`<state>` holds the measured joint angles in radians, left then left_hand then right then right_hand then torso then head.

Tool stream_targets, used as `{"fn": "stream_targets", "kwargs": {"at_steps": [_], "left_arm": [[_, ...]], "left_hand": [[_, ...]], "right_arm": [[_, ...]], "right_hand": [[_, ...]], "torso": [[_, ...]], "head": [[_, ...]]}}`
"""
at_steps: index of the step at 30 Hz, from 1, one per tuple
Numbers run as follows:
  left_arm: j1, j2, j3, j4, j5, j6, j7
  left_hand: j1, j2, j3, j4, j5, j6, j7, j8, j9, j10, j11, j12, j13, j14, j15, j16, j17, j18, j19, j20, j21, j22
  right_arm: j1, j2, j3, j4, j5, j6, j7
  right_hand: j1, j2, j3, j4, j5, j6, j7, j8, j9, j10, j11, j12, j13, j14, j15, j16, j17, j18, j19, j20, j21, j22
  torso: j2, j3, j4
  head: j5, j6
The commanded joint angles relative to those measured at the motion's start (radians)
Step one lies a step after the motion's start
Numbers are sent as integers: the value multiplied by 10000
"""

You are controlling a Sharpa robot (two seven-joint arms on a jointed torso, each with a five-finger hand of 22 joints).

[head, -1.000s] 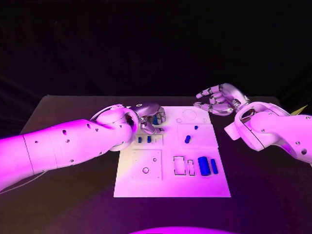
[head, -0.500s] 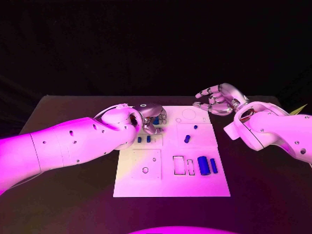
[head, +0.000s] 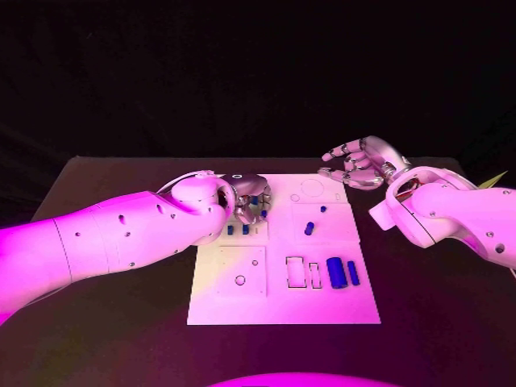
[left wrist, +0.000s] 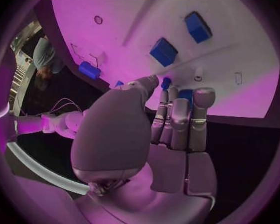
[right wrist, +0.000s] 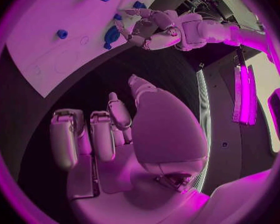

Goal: Assemble the parts on the task board

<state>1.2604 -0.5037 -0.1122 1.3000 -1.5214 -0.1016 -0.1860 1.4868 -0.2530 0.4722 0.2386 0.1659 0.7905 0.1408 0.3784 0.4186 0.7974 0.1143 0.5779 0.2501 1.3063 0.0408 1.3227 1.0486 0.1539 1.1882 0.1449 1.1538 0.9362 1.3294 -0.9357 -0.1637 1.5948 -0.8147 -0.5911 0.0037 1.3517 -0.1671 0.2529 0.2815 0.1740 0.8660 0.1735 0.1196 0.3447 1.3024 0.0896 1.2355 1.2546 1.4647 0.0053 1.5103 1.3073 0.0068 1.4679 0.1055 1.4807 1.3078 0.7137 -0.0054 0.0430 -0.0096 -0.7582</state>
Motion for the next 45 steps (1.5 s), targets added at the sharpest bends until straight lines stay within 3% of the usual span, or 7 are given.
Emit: {"fn": "stream_targets", "kwargs": {"at_steps": [1,9,15,26,45], "left_arm": [[-1,47,5,-47,-124,160,-141],[-2,89,6,-139,-64,126,-103],[-6,155,5,-211,11,169,-29],[-9,233,5,-269,116,116,101],[-36,349,4,-384,196,313,122]], "left_hand": [[14,-79,67,4,-31,51,11,-50,-23,47,29,-44,-28,49,24,31,-47,-201,29,-6,56,3],[167,75,312,-125,-22,106,79,-272,-165,-14,91,-275,-219,-10,76,68,-231,-191,-54,52,114,40],[223,183,659,-296,-41,454,113,-340,-240,350,-7,-309,-333,27,10,184,-261,-200,-40,12,261,195],[89,189,913,-458,-53,694,-15,-498,-321,702,-238,-451,-482,175,-180,322,-223,-232,61,-136,444,418],[20,172,971,-527,-65,780,-47,-563,-342,783,-271,-543,-547,307,-214,423,-88,-269,158,-190,553,574]], "right_arm": [[-6,11,3,21,-37,73,124],[-5,12,3,25,-37,83,124],[-5,2,4,47,-37,83,122],[-5,6,4,59,-39,87,121],[-2,-39,4,90,-49,85,108]], "right_hand": [[-4,25,31,-9,33,-70,-3,37,-14,-13,-40,-9,10,779,18,-13,1527,175,605,31,-5,1959],[-4,25,31,-9,33,-70,-3,37,-14,-13,-40,-9,10,779,18,-13,1527,175,605,31,-5,1959],[-4,25,31,-9,33,-70,-3,37,-14,-13,-40,-9,10,779,18,-13,1527,175,605,31,-5,1959],[-7,28,39,-13,56,-66,-4,51,-21,-6,-41,1,16,779,17,-15,1525,175,606,30,-5,1960],[-7,28,39,-13,56,-66,-4,51,-21,-6,-41,1,16,779,17,-15,1525,175,606,30,-5,1960]], "torso": [[-9,-5,2],[-6,-2,2],[6,-2,-5],[-13,10,1],[-2,3,-1]], "head": [[-7,-3],[-13,-3],[-15,-14],[-11,-44],[-39,-69]]}}
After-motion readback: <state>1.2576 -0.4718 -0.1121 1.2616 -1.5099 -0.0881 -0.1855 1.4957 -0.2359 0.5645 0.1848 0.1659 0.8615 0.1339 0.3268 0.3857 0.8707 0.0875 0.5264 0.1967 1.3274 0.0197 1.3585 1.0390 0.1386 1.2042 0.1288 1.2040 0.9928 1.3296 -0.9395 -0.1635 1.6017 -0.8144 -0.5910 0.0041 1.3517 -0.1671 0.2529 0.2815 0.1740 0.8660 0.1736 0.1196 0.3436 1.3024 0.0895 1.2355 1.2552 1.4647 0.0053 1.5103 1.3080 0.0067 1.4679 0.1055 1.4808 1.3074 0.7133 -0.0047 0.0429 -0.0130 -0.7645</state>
